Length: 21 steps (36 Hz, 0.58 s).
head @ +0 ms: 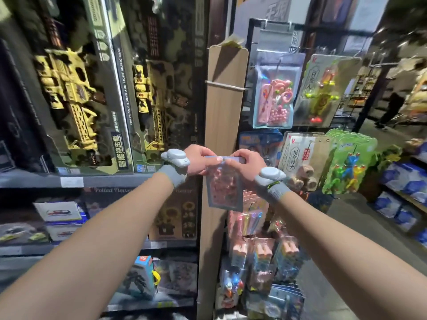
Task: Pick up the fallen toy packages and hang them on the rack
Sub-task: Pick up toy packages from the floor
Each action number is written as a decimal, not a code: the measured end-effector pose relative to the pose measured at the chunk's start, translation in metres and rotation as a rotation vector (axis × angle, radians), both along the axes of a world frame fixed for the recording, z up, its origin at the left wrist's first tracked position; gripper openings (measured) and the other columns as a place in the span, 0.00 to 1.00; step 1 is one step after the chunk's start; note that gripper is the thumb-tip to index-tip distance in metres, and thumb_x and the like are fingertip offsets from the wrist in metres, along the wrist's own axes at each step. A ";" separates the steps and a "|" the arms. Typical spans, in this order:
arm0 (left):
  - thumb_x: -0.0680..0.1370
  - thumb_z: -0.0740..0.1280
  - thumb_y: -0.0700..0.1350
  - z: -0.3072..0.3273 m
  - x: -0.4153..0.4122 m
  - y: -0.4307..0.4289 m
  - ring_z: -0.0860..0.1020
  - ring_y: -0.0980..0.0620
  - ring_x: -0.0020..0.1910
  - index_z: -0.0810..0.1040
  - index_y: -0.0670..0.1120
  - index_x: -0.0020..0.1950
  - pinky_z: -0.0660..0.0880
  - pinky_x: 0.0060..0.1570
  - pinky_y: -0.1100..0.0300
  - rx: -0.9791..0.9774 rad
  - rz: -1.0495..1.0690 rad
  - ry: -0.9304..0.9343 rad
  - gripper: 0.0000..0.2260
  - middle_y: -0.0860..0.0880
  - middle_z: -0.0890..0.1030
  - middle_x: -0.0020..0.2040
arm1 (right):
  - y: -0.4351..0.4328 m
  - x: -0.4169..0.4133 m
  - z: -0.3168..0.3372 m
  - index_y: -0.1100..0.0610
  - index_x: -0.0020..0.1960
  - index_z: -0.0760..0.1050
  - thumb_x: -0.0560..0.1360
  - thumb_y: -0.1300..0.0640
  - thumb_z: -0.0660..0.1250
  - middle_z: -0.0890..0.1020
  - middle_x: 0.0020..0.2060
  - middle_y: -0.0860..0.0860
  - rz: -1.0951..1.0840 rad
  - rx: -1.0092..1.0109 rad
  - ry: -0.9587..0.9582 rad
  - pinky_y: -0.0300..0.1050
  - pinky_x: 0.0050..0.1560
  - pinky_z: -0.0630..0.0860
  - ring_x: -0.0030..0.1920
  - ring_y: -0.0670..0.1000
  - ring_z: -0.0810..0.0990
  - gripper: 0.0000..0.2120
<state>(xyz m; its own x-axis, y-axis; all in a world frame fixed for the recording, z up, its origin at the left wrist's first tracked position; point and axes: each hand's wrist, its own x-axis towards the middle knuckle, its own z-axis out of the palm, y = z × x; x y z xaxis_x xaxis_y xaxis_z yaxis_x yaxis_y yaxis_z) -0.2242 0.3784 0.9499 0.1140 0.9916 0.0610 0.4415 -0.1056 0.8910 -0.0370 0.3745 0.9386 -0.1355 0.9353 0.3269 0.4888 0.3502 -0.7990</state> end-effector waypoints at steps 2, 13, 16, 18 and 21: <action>0.74 0.74 0.49 0.018 0.008 0.002 0.81 0.47 0.42 0.84 0.48 0.43 0.82 0.48 0.48 0.038 0.005 -0.010 0.06 0.43 0.85 0.43 | 0.002 0.006 0.019 0.55 0.44 0.80 0.73 0.51 0.72 0.82 0.39 0.50 -0.022 0.037 -0.004 0.44 0.41 0.76 0.39 0.47 0.77 0.08; 0.69 0.77 0.54 0.099 0.041 0.014 0.83 0.46 0.41 0.85 0.51 0.39 0.80 0.42 0.54 0.201 0.030 -0.074 0.08 0.49 0.85 0.37 | 0.012 0.031 0.104 0.55 0.49 0.79 0.76 0.50 0.70 0.79 0.40 0.49 -0.059 0.220 -0.028 0.30 0.33 0.68 0.39 0.45 0.75 0.08; 0.72 0.76 0.49 0.119 0.053 0.014 0.79 0.53 0.34 0.83 0.50 0.40 0.72 0.31 0.64 0.246 0.025 -0.091 0.05 0.52 0.82 0.32 | 0.017 0.039 0.119 0.55 0.47 0.80 0.74 0.48 0.71 0.80 0.38 0.49 -0.104 0.236 0.025 0.40 0.40 0.74 0.39 0.48 0.77 0.10; 0.73 0.75 0.48 0.132 0.060 0.011 0.78 0.56 0.31 0.83 0.49 0.41 0.71 0.28 0.66 0.289 0.026 -0.075 0.05 0.53 0.81 0.32 | 0.016 0.044 0.127 0.55 0.46 0.80 0.73 0.46 0.72 0.81 0.39 0.50 -0.121 0.272 0.067 0.45 0.43 0.75 0.41 0.50 0.78 0.12; 0.73 0.74 0.49 0.152 0.072 0.008 0.81 0.53 0.36 0.82 0.51 0.40 0.75 0.33 0.62 0.352 0.014 -0.080 0.05 0.51 0.83 0.36 | 0.014 0.051 0.144 0.52 0.43 0.80 0.71 0.48 0.74 0.79 0.36 0.47 -0.130 0.304 0.174 0.40 0.37 0.72 0.38 0.47 0.76 0.08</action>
<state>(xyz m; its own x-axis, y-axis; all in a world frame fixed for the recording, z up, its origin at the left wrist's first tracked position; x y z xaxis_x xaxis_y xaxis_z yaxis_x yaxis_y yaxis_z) -0.1522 0.3869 1.1021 0.0812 0.9098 0.4071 0.3753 -0.4063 0.8331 0.0141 0.3884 1.0823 0.0601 0.7974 0.6004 0.4104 0.5286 -0.7431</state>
